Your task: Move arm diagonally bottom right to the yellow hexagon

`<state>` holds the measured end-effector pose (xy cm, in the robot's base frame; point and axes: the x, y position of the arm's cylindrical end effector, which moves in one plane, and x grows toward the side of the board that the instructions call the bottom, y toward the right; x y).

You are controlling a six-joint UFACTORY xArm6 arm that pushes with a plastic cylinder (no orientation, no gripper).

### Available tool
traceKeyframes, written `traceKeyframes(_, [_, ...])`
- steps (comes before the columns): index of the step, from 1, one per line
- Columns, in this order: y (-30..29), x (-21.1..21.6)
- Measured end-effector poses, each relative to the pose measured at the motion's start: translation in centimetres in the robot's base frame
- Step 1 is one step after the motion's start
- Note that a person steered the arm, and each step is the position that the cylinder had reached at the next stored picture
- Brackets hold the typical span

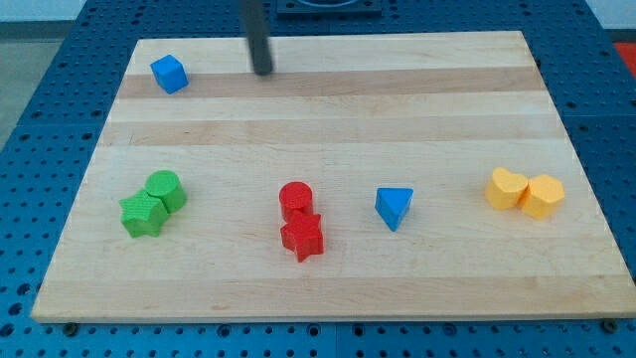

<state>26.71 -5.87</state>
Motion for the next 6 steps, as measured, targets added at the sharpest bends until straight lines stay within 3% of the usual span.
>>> traceKeyframes(2, [19.9,5.2])
traceKeyframes(4, [35.4,15.7])
traceKeyframes(5, [40.3,22.0])
traceKeyframes(6, [40.3,28.1])
